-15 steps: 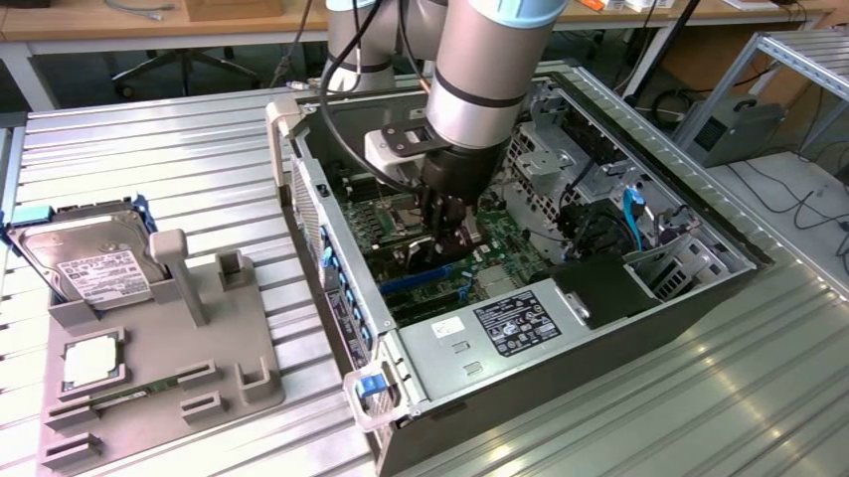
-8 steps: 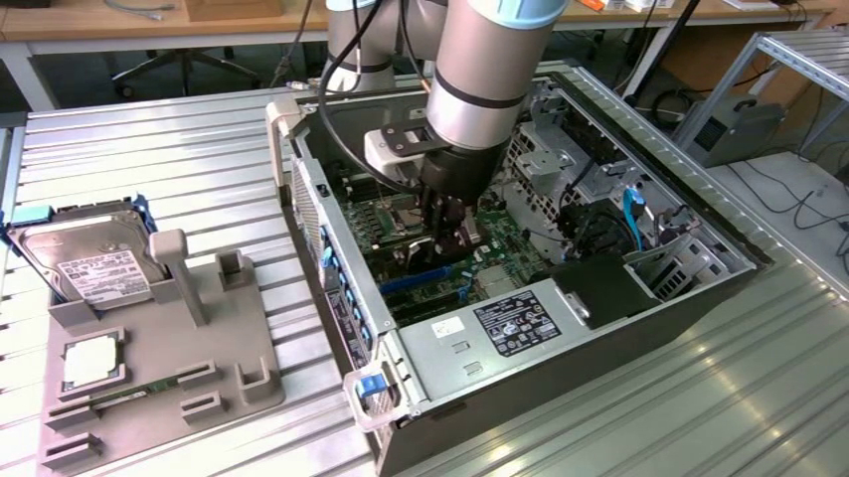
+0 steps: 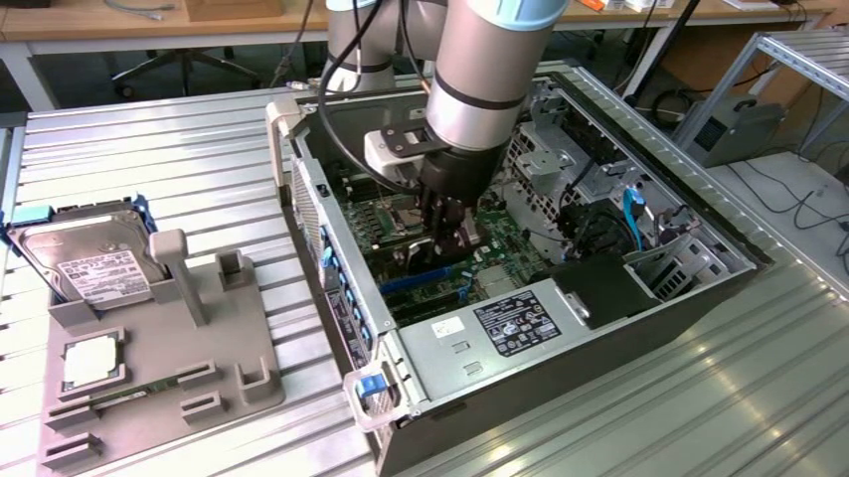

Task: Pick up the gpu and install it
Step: 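Insert the gpu into the slot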

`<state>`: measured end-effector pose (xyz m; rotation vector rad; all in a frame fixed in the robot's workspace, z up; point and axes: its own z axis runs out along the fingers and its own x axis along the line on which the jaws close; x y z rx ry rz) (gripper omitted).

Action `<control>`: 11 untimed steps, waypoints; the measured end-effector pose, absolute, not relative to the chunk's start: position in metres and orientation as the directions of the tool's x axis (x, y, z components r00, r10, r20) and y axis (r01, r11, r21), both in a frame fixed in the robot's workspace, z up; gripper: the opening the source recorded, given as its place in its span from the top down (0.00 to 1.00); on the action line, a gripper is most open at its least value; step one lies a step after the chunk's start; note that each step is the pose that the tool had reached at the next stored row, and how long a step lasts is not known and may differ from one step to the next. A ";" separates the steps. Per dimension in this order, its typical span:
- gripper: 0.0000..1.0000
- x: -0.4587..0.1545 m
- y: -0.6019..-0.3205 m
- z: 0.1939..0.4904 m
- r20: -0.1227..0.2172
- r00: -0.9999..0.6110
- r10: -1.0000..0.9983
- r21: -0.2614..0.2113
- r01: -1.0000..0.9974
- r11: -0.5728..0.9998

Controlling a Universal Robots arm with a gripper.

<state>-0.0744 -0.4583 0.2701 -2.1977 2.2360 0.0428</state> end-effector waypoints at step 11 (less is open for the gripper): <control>0.73 -0.074 -0.458 0.269 -0.024 -0.022 -0.999 0.015 -1.000 0.021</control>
